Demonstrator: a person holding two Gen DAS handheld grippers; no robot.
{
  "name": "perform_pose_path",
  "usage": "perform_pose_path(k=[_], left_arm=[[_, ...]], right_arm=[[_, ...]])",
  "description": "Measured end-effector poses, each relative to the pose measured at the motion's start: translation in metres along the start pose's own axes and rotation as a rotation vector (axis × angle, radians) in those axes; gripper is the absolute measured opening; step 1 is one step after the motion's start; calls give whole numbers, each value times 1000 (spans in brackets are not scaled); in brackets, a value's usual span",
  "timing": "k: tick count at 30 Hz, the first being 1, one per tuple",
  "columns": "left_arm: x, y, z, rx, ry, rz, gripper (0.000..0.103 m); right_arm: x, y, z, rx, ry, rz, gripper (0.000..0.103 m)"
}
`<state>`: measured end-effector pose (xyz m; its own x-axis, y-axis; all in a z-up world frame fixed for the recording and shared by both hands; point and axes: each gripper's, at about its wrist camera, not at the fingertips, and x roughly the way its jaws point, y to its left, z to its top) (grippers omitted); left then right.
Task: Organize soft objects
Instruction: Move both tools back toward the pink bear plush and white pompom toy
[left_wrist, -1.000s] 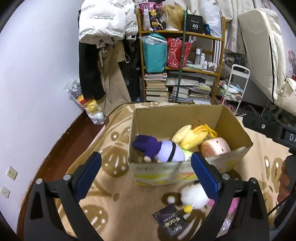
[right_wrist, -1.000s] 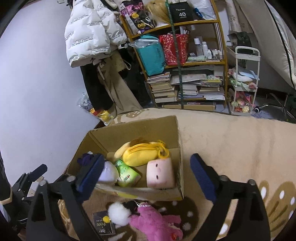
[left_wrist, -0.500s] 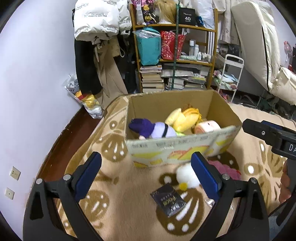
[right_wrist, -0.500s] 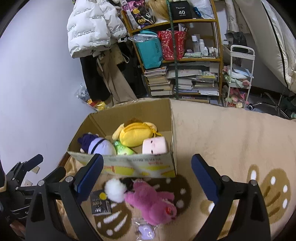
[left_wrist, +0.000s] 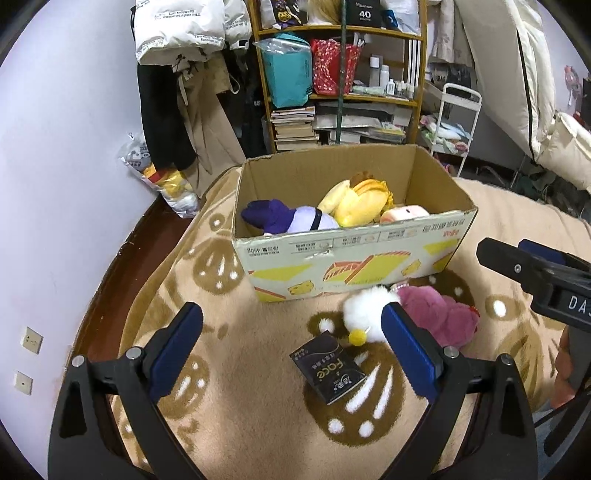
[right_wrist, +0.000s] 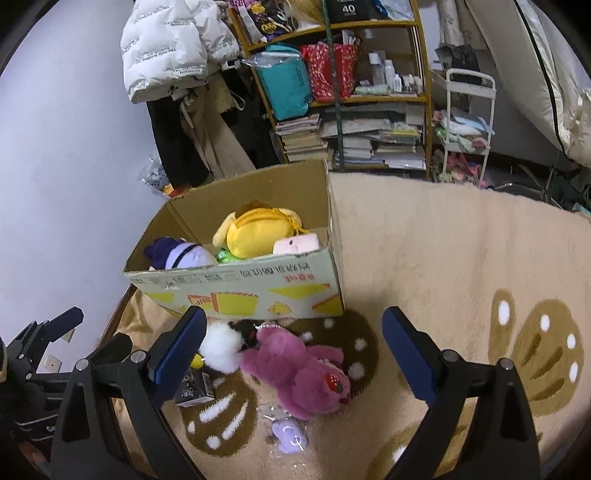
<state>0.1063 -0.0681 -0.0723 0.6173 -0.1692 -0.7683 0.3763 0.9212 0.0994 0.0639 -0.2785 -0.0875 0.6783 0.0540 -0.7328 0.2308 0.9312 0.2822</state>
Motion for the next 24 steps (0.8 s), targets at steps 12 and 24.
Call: perform_pose_path(k=[12,24], left_arm=[[16,-17,-8,45,26,-9,96],[45,-34,-4,82,65,-49,96]], right_arm=[[17,-2,-4,-2,56,-2,100],[38,-8,-1,13,116,-59,100]])
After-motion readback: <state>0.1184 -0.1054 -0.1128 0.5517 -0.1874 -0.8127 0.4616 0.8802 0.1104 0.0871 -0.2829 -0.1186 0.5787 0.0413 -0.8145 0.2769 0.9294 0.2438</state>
